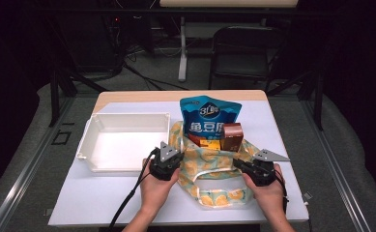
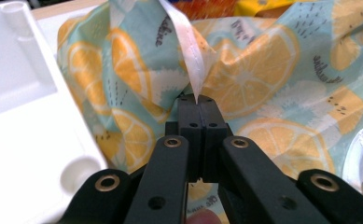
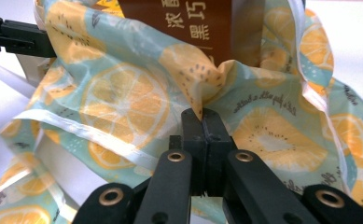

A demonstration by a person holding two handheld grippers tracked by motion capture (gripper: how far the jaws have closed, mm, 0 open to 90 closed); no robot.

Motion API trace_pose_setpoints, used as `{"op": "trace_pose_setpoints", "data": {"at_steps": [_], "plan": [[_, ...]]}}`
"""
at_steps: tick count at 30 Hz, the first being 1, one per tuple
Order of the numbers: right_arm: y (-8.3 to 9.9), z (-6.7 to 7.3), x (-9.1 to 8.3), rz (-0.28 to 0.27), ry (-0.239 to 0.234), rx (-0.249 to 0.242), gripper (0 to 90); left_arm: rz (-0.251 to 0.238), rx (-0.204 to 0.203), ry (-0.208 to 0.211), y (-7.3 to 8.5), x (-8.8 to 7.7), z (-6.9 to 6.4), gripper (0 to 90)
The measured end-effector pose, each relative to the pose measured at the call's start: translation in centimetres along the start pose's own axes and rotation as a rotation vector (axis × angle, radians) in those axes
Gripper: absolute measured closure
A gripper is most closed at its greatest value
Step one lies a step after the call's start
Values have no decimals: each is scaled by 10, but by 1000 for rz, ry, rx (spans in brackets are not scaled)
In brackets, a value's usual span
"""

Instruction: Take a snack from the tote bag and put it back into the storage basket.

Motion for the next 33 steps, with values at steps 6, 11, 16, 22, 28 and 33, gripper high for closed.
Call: {"op": "trace_pose_setpoints", "data": {"at_steps": [6, 11, 16, 22, 28, 33], "plan": [[19, 0, 14, 106, -4, 14, 900, 148, -147, 50, 39, 21, 13, 900], [33, -4, 28, 209, 27, 47, 900, 197, -175, 55, 37, 25, 15, 900], [36, -7, 28, 216, 20, 54, 900, 112, -159, 55, 35, 11, 8, 726], [34, -2, 27, 165, -1, 77, 899, -10, -110, 61, 11, -17, 0, 652], [33, -2, 24, 164, 15, 35, 898, -82, -78, 64, -21, -21, -13, 536], [32, 1, 23, 146, 19, 20, 900, -95, -54, -18, -43, -9, -13, 420]]}}
Point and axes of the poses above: each handheld gripper's, and its own axes: x roughly forward along the jaws, y roughly out of its underside, z roughly to its left, the point moved 8 cm from there along x, roughly forward along the jaws, and after that the axes turned 8 degrees about y, right-handed, at the moved point
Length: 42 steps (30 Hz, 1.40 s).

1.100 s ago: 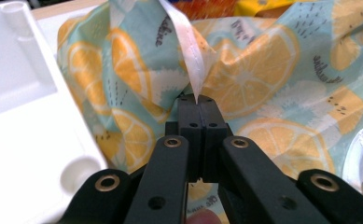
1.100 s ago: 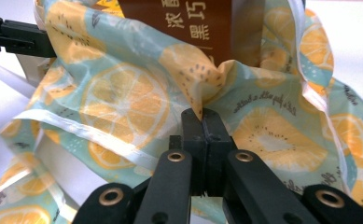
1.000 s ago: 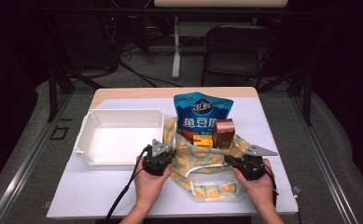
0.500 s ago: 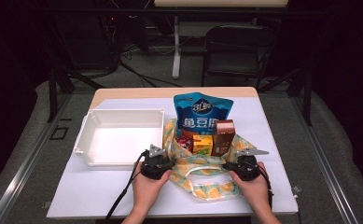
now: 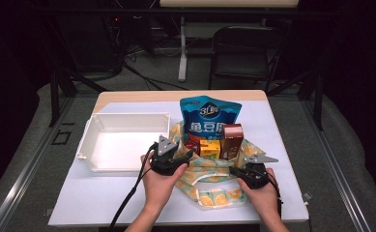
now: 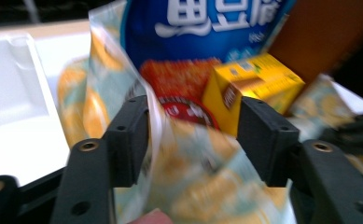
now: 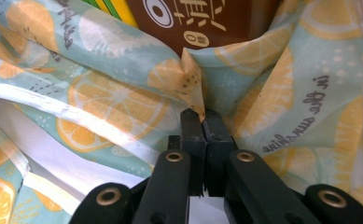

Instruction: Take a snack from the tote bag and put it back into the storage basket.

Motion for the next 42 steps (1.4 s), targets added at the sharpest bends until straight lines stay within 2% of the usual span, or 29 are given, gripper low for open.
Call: {"op": "trace_pose_setpoints", "data": {"at_steps": [1, 2, 3, 4, 5, 6, 8, 9, 11, 12, 14, 16, 19, 21, 23, 24, 25, 26, 28, 30, 32, 33, 35, 36, 38, 40, 42], "plan": [[0, 0, -1, 5, 3, -11, 900, 26, -12, -46, 1, 4, 4, 365], [0, 0, -1, 2, 3, -13, 900, 61, -42, -55, 5, 9, 8, 319], [-1, 2, 0, -22, -7, 11, 900, 79, -80, -37, 11, 14, 10, 307], [-1, 0, -3, -10, 1, -9, 900, 88, -78, -41, 13, 15, 10, 312], [-1, 0, -3, -12, 1, -9, 900, 94, -69, -49, 16, 16, 11, 326], [-1, 0, -3, -13, -1, -11, 900, 97, -71, -57, 18, 17, 12, 360], [-1, 0, -4, -16, -5, -16, 900, 75, -100, -28, 20, 15, 13, 445], [-1, 0, -4, -17, -9, -16, 900, 79, -96, -19, 20, 13, 13, 548], [-2, 1, -4, -24, -14, -17, 900, 75, -63, -49, 18, 11, 13, 701], [-2, 2, -4, -28, -11, -18, 900, 79, -50, -50, 18, 9, 14, 788], [-3, 5, -4, -37, -16, -16, 900, 88, -57, -30, 19, 7, 17, 883], [-4, 6, -5, -45, -15, -19, 900, 86, -71, -21, 23, 6, 19, 895], [-5, 7, -6, -47, -19, -22, 900, 93, -110, -25, 38, 6, 23, 897], [-5, 7, -6, -44, -19, -22, 900, 128, -142, -26, 55, 13, 27, 898], [-4, 7, -5, -36, -16, -23, 900, 171, -178, -11, 71, 22, 32, 897], [-4, 7, -5, -33, -15, -21, 899, 210, -191, 3, 80, 28, 34, 897], [-3, 6, -3, -25, -6, -25, 900, 206, -199, 18, 81, 30, 35, 896], [-2, 4, -2, -10, 11, -24, 900, 224, -195, 19, 80, 31, 35, 895], [5, -1, 3, 57, 42, 1, 900, 252, -163, 22, 78, 32, 35, 892], [4, -4, 5, 58, 26, 47, 900, 237, -169, 43, 79, 32, 35, 891], [4, -4, 4, 65, 44, 45, 900, 210, -154, 35, 81, 31, 35, 889], [4, -3, 3, 60, 40, 41, 867, 208, -150, 31, 81, 30, 34, 887], [2, -1, -3, 31, 10, 26, 736, 200, -132, 15, 82, 30, 33, 885], [-1, -1, -14, -1, -3, 42, 685, 205, -127, 18, 82, 30, 32, 881], [-13, -3, -37, -82, -19, 50, 663, 200, -128, 18, 82, 29, 33, 877], [-29, -11, -60, -204, 23, 50, 655, 195, -126, 14, 82, 30, 32, 875], [-42, -18, -67, -271, 75, 49, 600, 196, -108, 2, 82, 30, 31, 873]]}}
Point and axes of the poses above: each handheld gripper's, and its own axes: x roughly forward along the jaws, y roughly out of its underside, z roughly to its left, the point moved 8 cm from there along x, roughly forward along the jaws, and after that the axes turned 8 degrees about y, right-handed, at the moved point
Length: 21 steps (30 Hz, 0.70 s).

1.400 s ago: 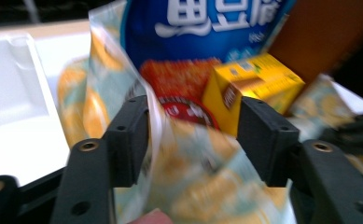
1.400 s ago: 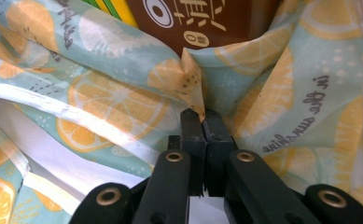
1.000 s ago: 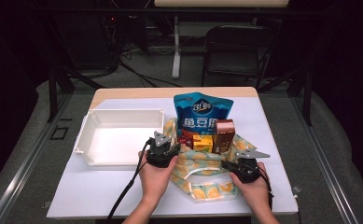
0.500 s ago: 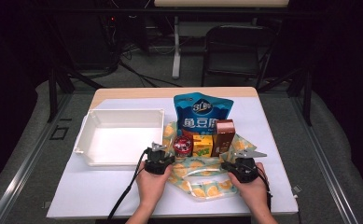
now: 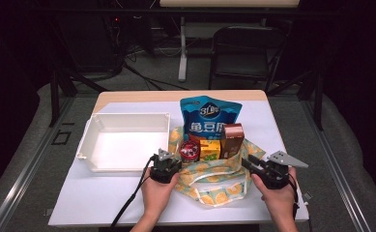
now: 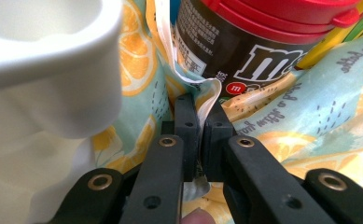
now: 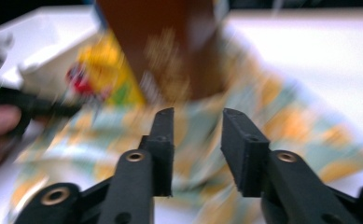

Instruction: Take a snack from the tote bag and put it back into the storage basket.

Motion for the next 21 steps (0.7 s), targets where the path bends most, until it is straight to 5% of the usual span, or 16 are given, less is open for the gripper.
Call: {"op": "trace_pose_setpoints", "data": {"at_steps": [3, 5, 7, 11, 15, 18, 21], "plan": [[-18, -12, 12, -60, 62, 46, 518, -3, 1, 0, 0, 0, -1, 866], [-19, -15, 25, -48, 54, 88, 579, -7, -8, 11, 0, 0, 0, 865], [-11, -9, 39, -8, 3, 99, 707, -2, -9, 12, 1, -1, 0, 863], [16, -4, 58, 123, -1, 41, 898, -1, -8, 15, 1, -1, 0, 863], [47, -21, 71, 285, 95, 1, 900, -3, -18, 21, 1, -1, 1, 863], [50, -29, 73, 299, 81, 67, 900, 1, -13, 15, 1, -1, 0, 864], [51, -26, 71, 283, 100, 10, 874, -5, -5, 10, 1, 0, 0, 863]]}}
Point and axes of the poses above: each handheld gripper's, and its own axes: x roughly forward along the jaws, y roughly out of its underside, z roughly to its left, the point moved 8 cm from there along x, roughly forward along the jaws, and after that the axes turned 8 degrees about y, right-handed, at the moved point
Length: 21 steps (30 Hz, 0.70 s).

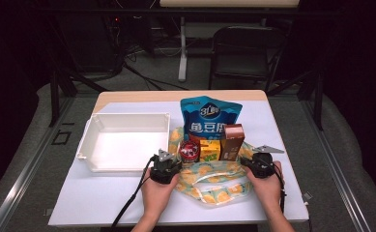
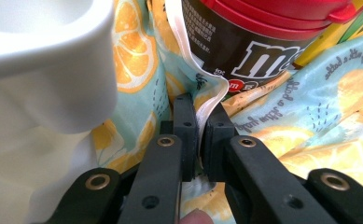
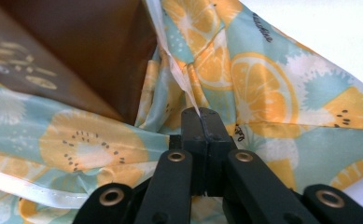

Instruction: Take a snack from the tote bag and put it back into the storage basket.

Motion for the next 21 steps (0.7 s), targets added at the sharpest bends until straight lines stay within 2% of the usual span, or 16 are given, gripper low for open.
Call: {"op": "trace_pose_setpoints", "data": {"at_steps": [1, 2, 4, 6, 8, 10, 12, 16, 19, 21], "plan": [[-1, 1, -1, -19, -3, 1, 831, 6, -4, 3, 0, -1, 0, 863], [-2, 1, -5, -46, -10, -4, 744, 4, -6, 7, 0, -1, 0, 863], [-5, 0, -15, -95, -32, 22, 636, 1, -10, 11, 0, -1, 1, 863], [-11, -4, -32, -154, -12, 43, 520, 3, -13, 15, 0, -1, 1, 862], [-21, -7, -50, -228, 15, 77, 461, 0, -21, 21, 0, -1, 1, 862], [-32, -4, -70, -297, 6, 81, 397, 0, -17, 22, 0, -1, 1, 862], [-39, 3, -81, -341, 4, 77, 349, -2, -12, 18, 0, -1, 1, 861], [-53, 25, -98, -400, -10, 31, 276, -8, -11, 15, 0, -1, 0, 855], [-61, 44, -98, -416, -22, 9, 197, -7, -12, 13, 0, -1, 0, 853], [-64, 54, -92, -404, -26, 17, 166, -8, -12, 14, 0, -1, 0, 853]]}}
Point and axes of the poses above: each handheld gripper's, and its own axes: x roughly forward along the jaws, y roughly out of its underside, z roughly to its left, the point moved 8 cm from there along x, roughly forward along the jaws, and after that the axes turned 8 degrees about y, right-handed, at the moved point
